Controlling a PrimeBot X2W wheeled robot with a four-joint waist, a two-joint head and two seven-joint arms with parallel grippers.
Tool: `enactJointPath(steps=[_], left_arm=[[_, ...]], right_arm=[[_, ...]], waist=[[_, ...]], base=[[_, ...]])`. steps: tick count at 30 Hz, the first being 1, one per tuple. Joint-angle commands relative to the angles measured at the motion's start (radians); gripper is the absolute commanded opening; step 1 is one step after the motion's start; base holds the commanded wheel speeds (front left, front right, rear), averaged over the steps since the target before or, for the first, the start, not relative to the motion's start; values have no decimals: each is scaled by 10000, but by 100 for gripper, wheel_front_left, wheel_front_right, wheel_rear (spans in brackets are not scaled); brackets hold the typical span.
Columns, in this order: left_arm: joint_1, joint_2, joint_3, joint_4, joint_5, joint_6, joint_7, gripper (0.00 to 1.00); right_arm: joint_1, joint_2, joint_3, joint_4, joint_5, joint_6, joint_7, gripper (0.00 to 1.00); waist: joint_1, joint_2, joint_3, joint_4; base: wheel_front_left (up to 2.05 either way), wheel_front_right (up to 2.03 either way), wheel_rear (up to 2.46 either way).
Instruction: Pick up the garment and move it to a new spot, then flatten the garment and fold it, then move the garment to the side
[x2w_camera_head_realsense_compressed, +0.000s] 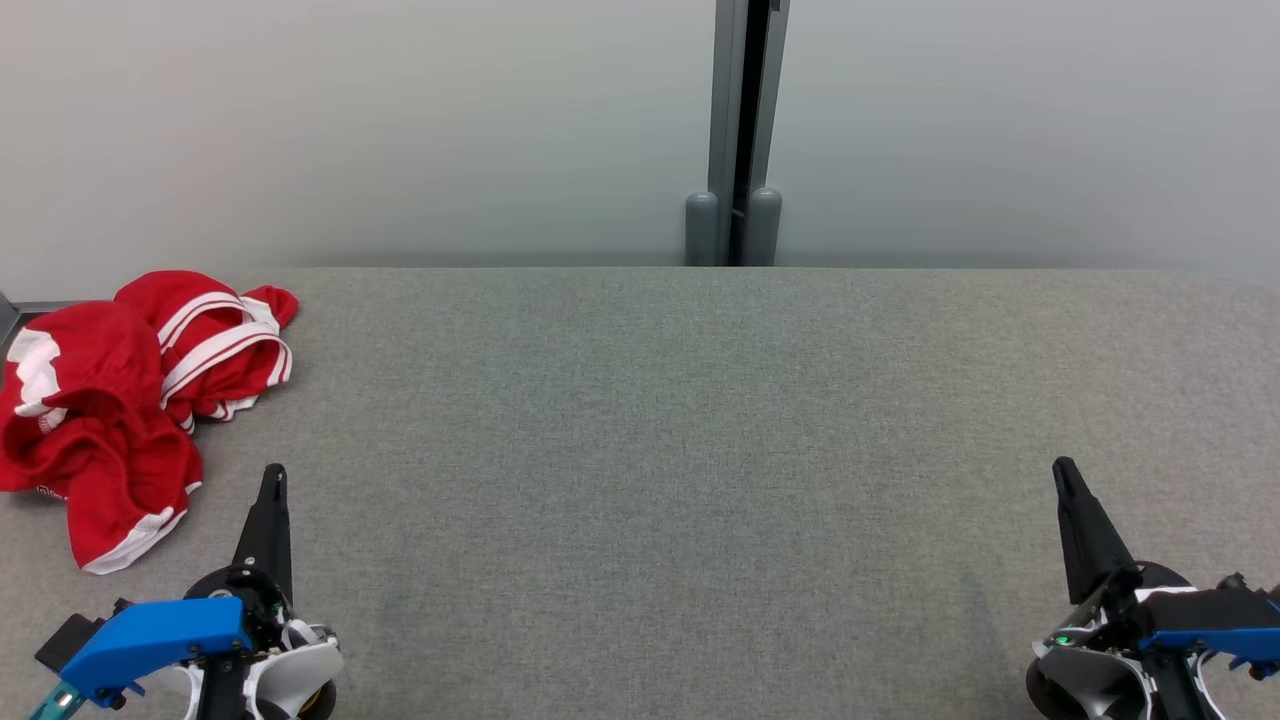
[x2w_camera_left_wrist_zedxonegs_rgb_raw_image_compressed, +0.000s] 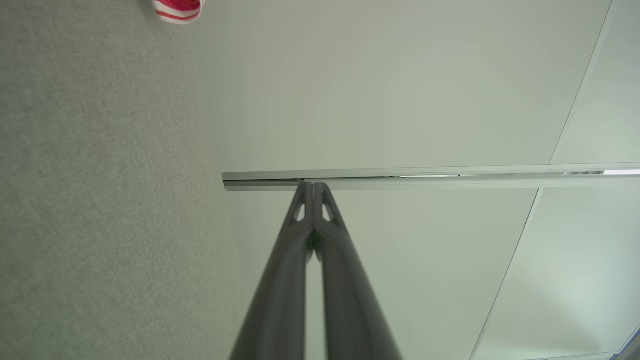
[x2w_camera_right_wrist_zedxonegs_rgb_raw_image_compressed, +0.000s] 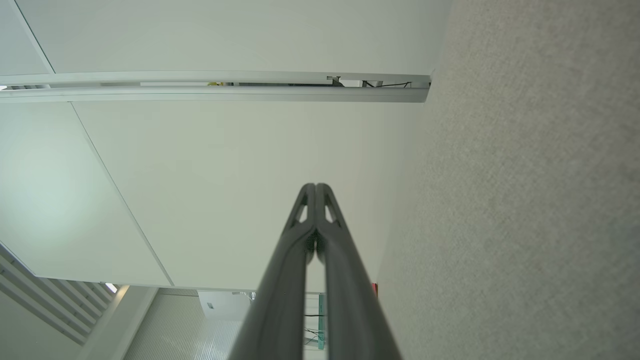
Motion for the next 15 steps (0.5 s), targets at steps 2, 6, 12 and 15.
enactJointPath(steps=[2,6,12,15], left_arm=[[-101,-22,6,-44,-23,-46,23,0],[-101,-22,6,-44,-23,-46,23,0],[-101,-22,6,-44,-23,-46,22,0],[-102,-22,6,-44,-23,-46,22,0]], right_arm=[[-106,-41,-15,-30,27,4,21,0],[-106,-41,-15,-30,27,4,21,0],[-106,-41,-15,-30,27,4,21,0],[-106,-41,-15,-30,27,4,21,0]], waist=[[0,0,0,0],[0,0,0,0],[0,0,0,0],[0,0,0,0]], base=[[0,0,0],[0,0,0],[0,0,0],[0,0,0]])
